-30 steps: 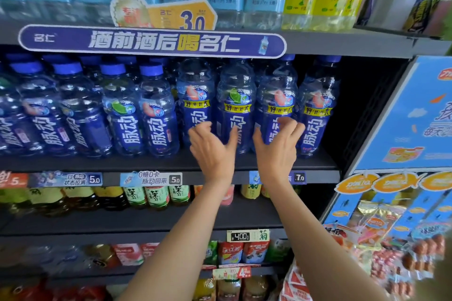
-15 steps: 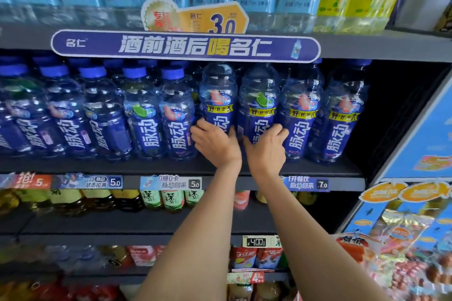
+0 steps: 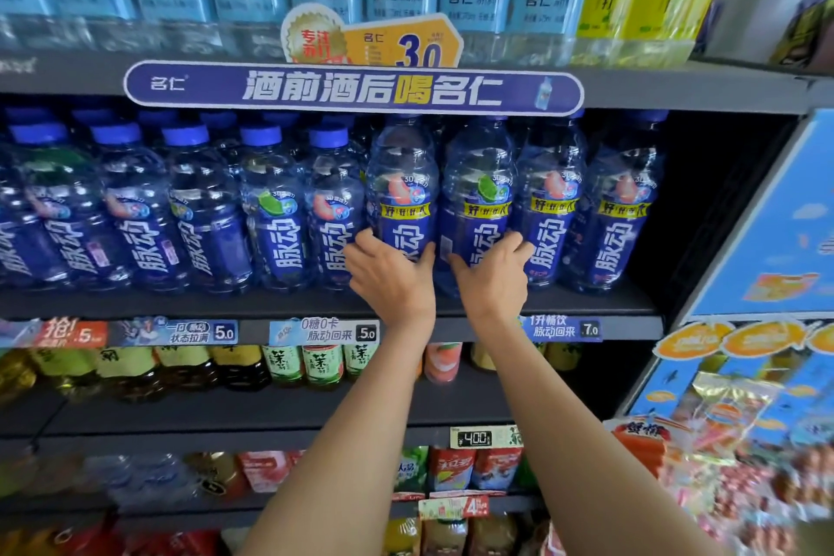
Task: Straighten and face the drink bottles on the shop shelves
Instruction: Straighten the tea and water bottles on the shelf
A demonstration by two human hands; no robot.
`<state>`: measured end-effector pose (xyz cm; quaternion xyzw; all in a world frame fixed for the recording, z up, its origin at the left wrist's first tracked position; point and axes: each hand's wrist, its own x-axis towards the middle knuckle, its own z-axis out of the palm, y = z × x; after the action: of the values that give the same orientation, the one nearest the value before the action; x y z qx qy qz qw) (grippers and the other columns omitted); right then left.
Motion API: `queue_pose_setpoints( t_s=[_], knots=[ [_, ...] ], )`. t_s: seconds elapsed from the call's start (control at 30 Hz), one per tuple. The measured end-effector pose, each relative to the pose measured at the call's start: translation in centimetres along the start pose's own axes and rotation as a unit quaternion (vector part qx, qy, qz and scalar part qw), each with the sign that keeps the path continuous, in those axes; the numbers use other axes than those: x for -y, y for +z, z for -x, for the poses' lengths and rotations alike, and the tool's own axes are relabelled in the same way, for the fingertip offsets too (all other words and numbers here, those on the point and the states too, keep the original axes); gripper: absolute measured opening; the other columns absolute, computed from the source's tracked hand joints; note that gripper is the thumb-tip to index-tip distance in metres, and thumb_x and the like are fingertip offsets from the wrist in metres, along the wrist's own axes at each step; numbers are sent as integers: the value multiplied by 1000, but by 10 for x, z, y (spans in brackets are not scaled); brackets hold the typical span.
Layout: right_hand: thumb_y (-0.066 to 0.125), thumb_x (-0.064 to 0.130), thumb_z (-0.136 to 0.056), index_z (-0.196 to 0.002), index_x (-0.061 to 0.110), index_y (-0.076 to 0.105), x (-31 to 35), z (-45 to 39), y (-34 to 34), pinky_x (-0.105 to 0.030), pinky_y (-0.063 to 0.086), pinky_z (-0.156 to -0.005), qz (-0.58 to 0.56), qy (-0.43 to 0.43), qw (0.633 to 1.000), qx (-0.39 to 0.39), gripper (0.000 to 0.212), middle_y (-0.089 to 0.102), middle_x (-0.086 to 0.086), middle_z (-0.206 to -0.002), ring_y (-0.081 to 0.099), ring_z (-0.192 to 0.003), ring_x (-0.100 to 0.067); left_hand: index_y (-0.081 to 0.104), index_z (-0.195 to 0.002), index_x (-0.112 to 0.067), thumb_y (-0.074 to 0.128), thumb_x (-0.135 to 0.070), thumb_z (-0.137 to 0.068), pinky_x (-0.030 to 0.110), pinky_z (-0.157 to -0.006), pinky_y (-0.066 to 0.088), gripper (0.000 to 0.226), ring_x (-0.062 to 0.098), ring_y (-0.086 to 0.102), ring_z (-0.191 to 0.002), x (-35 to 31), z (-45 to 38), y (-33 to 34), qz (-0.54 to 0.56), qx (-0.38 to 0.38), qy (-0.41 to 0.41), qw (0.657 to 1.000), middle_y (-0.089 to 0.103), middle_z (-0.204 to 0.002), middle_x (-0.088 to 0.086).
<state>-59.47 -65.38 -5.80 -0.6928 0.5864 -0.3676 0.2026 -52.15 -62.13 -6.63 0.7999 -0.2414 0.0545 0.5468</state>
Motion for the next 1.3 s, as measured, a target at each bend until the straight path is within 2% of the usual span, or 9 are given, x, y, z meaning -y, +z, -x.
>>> queue_pose_setpoints(
  t_s=[0.1, 0.2, 0.27, 0.37, 0.5, 0.93, 1.03, 1.17, 1.3],
  knots=[
    [67, 40, -83, -124, 4, 43, -14, -7, -15, -29, 38, -77, -76, -35, 996, -2, 60, 44, -10, -126, 53, -106, -27, 47, -118, 0, 76, -28, -74, 42, -88, 36, 60, 33, 43, -110, 6, 10, -1, 54, -36, 40, 997, 45, -116, 17],
    [55, 39, -92, -123, 5, 48, -33, -14, -35, -18, 30, -71, -166, -32, 976, -135, 46, 46, -8, -125, 53, -96, -19, 52, -111, -1, 74, -20, -76, 38, -83, 41, 46, 31, 50, -100, 10, 37, 4, 62, -18, 144, 987, 50, -109, 16],
    [53, 42, -92, -132, 4, 40, -40, -21, -40, -25, 33, -74, -135, 21, 977, -162, 56, 41, -10, -132, 54, -103, -25, 51, -116, -2, 74, -21, -76, 39, -83, 43, 50, 31, 52, -101, 7, 53, 13, 38, 23, 184, 982, 51, -111, 15],
    [62, 50, -84, -135, 2, 31, -40, -32, -34, -40, 42, -77, -11, 56, 995, -87, 76, 37, -14, -136, 53, -111, -37, 34, -136, -2, 68, -33, -83, 38, -93, 39, 71, 29, 46, -114, -8, 58, 23, -3, 97, 122, 988, 40, -129, 15],
    [67, 51, -80, -121, 1, 36, -35, -43, -31, -37, 38, -67, 44, 63, 994, -77, 71, 38, -15, -127, 59, -102, -39, 25, -140, -5, 62, -38, -87, 35, -99, 34, 72, 27, 39, -122, -23, 54, 34, -56, 127, 53, 989, 35, -134, 12],
    [66, 48, -81, -119, 2, 41, -54, -31, -48, -34, 37, -73, -41, 35, 997, -61, 64, 41, -13, -126, 54, -104, -32, 37, -132, -4, 62, -25, -88, 37, -95, 35, 54, 29, 41, -120, -21, 54, 39, -11, 91, 29, 995, 39, -131, 14],
    [54, 42, -92, -125, 4, 45, -77, -36, -71, -28, 33, -75, -106, 14, 984, -143, 51, 42, -12, -129, 53, -103, -28, 48, -118, -3, 64, -19, -86, 37, -83, 37, 39, 31, 47, -109, -25, 71, 40, 33, 55, 74, 995, 48, -120, 15],
    [64, 40, -86, -144, 2, 20, -98, -59, -85, -39, 40, -86, -33, 96, 993, -66, 82, 30, -16, -145, 46, -121, -36, 43, -125, -5, 63, -29, -86, 39, -89, 37, 50, 31, 44, -115, -42, 97, 58, -13, 131, 81, 988, 46, -125, 14],
    [73, 44, -76, -142, 3, 21, -106, -79, -82, -44, 43, -89, -17, 104, 994, -5, 94, 41, -17, -141, 47, -123, -36, 34, -133, -6, 62, -35, -87, 37, -94, 36, 61, 30, 42, -118, -56, 107, 76, -54, 158, 48, 985, 37, -131, 13]
  ],
)
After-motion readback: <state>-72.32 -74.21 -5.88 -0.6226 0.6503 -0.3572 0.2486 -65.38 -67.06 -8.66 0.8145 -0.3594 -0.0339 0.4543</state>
